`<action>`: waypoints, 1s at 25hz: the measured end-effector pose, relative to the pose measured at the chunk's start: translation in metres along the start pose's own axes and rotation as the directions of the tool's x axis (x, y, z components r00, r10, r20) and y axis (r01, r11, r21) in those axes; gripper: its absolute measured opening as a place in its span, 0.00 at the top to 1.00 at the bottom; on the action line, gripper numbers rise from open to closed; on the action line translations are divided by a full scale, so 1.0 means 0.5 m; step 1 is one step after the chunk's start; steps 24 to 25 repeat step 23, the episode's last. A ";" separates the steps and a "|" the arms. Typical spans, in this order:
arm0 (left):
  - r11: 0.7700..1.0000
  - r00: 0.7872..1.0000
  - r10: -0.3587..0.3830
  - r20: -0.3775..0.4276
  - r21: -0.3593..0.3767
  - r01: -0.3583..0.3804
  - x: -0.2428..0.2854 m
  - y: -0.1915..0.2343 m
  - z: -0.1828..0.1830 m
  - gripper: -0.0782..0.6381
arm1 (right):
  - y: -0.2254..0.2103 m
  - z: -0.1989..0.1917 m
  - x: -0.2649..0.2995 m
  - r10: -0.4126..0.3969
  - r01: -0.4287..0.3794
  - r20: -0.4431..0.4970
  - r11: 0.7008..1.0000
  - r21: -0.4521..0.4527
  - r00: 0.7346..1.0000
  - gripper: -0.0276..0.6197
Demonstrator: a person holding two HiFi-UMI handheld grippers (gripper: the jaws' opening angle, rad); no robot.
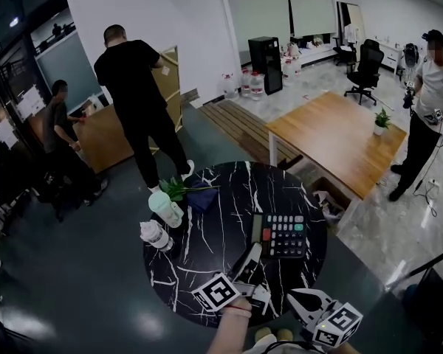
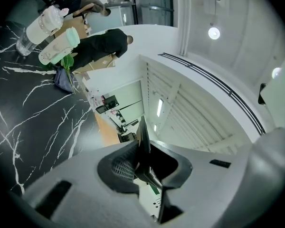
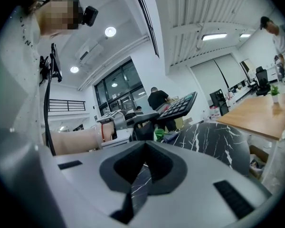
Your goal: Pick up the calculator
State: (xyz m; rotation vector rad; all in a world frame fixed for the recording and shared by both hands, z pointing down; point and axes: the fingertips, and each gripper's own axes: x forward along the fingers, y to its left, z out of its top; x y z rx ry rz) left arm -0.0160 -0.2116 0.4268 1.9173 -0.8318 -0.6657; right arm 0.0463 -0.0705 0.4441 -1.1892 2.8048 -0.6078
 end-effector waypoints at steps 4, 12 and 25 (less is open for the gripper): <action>1.000 1.000 -0.014 -0.002 -0.012 0.014 -0.001 -0.014 -0.006 0.80 | 0.003 -0.001 -0.012 -0.011 0.011 -0.001 1.000 0.009 1.000 0.95; 0.999 1.000 0.005 0.009 -0.040 -0.005 -0.023 0.013 -0.003 0.80 | 0.002 -0.025 -0.013 -0.020 0.020 -0.024 0.999 0.027 1.000 0.95; 0.986 0.999 0.016 0.049 -0.167 -0.008 -0.040 0.015 0.003 0.80 | 0.012 -0.032 0.000 -0.008 0.009 -0.035 1.000 0.028 0.999 0.95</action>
